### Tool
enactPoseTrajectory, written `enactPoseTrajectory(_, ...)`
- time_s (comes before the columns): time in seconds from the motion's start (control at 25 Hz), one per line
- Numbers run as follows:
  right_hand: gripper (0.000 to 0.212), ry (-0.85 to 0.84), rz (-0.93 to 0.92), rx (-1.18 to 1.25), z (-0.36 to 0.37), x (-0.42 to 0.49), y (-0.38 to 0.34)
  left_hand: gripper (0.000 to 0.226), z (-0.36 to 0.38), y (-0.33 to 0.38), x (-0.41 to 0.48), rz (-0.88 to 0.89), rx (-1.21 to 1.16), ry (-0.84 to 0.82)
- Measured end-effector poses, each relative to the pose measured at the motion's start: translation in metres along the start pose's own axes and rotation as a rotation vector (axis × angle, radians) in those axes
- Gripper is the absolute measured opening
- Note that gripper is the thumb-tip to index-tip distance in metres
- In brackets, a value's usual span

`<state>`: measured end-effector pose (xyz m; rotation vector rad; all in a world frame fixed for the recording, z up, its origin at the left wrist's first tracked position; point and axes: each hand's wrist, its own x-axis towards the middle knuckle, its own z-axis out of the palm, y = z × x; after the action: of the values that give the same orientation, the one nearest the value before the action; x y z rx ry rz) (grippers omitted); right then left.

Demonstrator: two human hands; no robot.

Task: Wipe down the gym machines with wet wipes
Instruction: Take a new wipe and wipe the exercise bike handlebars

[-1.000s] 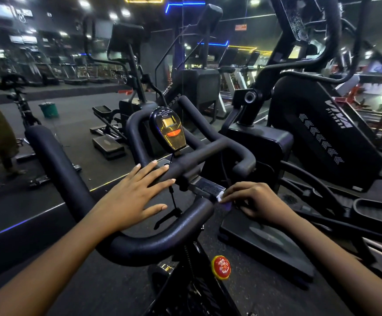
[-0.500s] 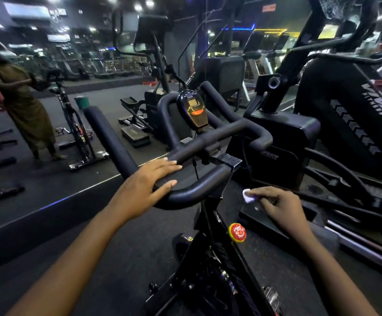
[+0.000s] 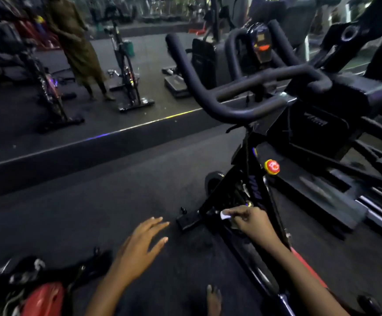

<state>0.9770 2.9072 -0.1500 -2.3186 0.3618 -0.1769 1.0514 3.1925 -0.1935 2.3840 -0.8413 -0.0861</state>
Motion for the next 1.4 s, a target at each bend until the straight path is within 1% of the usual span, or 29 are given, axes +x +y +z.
enactPoseTrajectory(0.12, 0.032, -0.176, -0.117, -0.019, 0.040, -0.023, -0.018, 0.106, 0.015, -0.011, -0.080, -0.217, -0.018, 0.003)
enactPoseTrajectory(0.2, 0.032, -0.313, -0.249, -0.025, 0.067, -0.034, -0.035, 0.112, 0.016, -0.009, -0.128, -0.383, -0.012, 0.020)
enactPoseTrajectory(0.28, 0.031, -0.441, -0.385, -0.038, 0.093, -0.037, -0.045, 0.112, 0.015, -0.006, -0.165, -0.536, -0.041, 0.077)
enactPoseTrajectory(0.32, 0.028, -0.515, -0.461, -0.041, 0.106, -0.035, -0.050, 0.108, 0.014, -0.001, -0.184, -0.623, -0.053, 0.145)
enactPoseTrajectory(0.44, 0.020, -0.713, -0.698, -0.086, 0.139, -0.036, -0.074, 0.083, 0.024, 0.026, -0.246, -0.875, -0.011, 0.325)
enactPoseTrajectory(0.52, 0.020, -0.811, -0.836, -0.077, 0.153, -0.046, -0.092, 0.075, 0.033, 0.049, -0.272, -1.022, 0.003, 0.361)
enactPoseTrajectory(0.56, 0.020, -0.898, -0.925, -0.056, 0.162, -0.057, -0.102, 0.074, 0.043, 0.065, -0.289, -1.114, -0.009, 0.373)
enactPoseTrajectory(0.6, 0.021, -0.969, -1.000, -0.033, 0.169, -0.065, -0.109, 0.072, 0.053, 0.075, -0.303, -1.169, -0.029, 0.383)
enactPoseTrajectory(0.68, 0.021, -1.116, -1.145, 0.037, 0.188, -0.094, -0.126, 0.055, 0.077, 0.107, -0.339, -1.320, -0.094, 0.463)
enactPoseTrajectory(0.72, 0.020, -1.175, -1.188, 0.095, 0.194, -0.114, -0.133, 0.046, 0.084, 0.129, -0.353, -1.382, -0.100, 0.516)
enactPoseTrajectory(0.76, 0.019, -1.225, -1.218, 0.143, 0.198, -0.136, -0.139, 0.045, 0.086, 0.151, -0.367, -1.445, -0.071, 0.564)
enactPoseTrajectory(0.84, 0.018, -1.313, -1.284, 0.220, 0.202, -0.183, -0.147, 0.051, 0.089, 0.192, -0.391, -1.581, 0.022, 0.657)
enactPoseTrajectory(0.92, 0.018, -1.375, -1.333, 0.272, 0.207, -0.223, -0.151, 0.050, 0.094, 0.217, -0.416, -1.700, 0.086, 0.733)
enactPoseTrajectory(0.96, 0.017, -1.412, -1.358, 0.289, 0.208, -0.245, -0.155, 0.051, 0.097, 0.230, -0.430, -1.763, 0.088, 0.743)
enactPoseTrajectory(1.04, 0.016, -1.457, -1.395, 0.327, 0.210, -0.291, -0.166, 0.053, 0.102, 0.252, -0.468, -1.833, 0.062, 0.769)
enactPoseTrajectory(1.12, 0.017, -1.449, -1.433, 0.405, 0.214, -0.340, -0.183, 0.053, 0.104, 0.271, -0.511, -1.874, 0.042, 0.804)
enactPoseTrajectory(1.2, 0.016, -1.380, -1.429, 0.460, 0.219, -0.392, -0.201, 0.052, 0.104, 0.284, -0.557, -1.879, 0.051, 0.869)
enactPoseTrajectory(1.28, 0.016, -1.297, -1.370, 0.491, 0.226, -0.435, -0.214, 0.051, 0.095, 0.286, -0.596, -1.840, 0.045, 0.976)
enactPoseTrajectory(1.36, 0.018, -1.214, -1.297, 0.495, 0.236, -0.479, -0.222, 0.050, 0.082, 0.280, -0.636, -1.784, -0.024, 1.137)
enactPoseTrajectory(1.4, 0.019, -1.195, -1.264, 0.485, 0.242, -0.500, -0.222, 0.049, 0.074, 0.276, -0.650, -1.742, -0.101, 1.267)
